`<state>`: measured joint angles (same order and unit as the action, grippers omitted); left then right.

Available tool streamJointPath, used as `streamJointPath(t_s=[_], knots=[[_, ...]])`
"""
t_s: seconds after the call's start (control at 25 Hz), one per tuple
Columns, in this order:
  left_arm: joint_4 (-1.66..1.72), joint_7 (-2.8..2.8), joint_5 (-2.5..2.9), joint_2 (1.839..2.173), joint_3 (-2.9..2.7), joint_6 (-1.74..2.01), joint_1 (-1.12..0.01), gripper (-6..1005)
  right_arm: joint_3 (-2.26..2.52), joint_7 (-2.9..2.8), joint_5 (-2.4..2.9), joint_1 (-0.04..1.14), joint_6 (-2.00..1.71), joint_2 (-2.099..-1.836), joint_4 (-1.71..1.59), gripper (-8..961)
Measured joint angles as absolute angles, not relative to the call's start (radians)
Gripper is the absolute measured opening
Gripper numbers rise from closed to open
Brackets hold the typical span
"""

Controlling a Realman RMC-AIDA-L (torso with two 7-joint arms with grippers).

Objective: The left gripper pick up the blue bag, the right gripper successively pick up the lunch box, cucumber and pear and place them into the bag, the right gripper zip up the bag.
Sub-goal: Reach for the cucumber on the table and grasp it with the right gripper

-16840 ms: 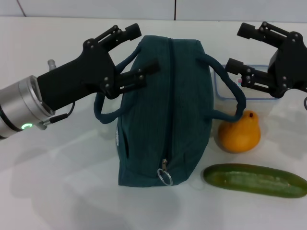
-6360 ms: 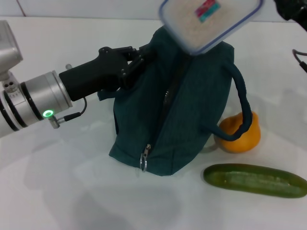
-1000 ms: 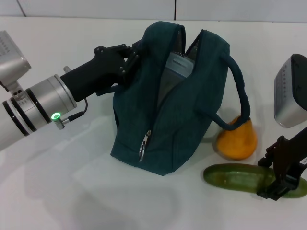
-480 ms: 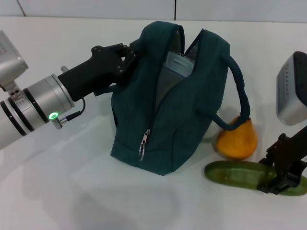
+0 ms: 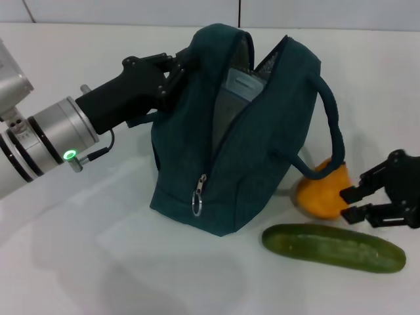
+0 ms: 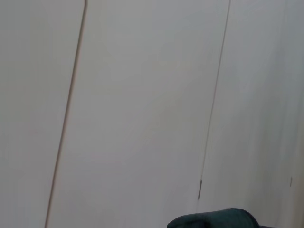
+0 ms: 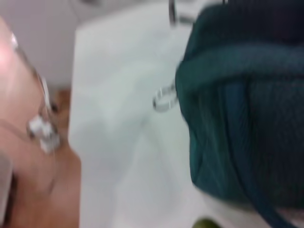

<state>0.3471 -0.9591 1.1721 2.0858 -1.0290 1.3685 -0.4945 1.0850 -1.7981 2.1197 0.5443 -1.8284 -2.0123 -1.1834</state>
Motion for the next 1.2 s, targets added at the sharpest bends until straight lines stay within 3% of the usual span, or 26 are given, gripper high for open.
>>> streamJointPath(t_s=[0.32,0.56,1.0,1.2], knots=[[0.354,-0.961,1.171,2.086,-1.026,1.361,-0.494,83,1.035,-1.737,2.123,0.556,-1.837,-2.008,-1.088,288],[0.354,-0.964,1.173,2.085,-1.025,1.355,-0.503,84,1.08,-1.854,2.177,0.612,-1.837,-2.013,-1.106,301],[0.353,-0.965,1.173,2.088,-1.026,1.351,-0.503,84,1.246,-1.957,2.191,0.633,-1.805,-2.017,-1.216,675],[0.354,-0.97,1.171,2.089,-1.028,1.351,-0.506,84,1.369,-1.978,2.195,0.655,-1.748,-2.017,-1.205,798]])
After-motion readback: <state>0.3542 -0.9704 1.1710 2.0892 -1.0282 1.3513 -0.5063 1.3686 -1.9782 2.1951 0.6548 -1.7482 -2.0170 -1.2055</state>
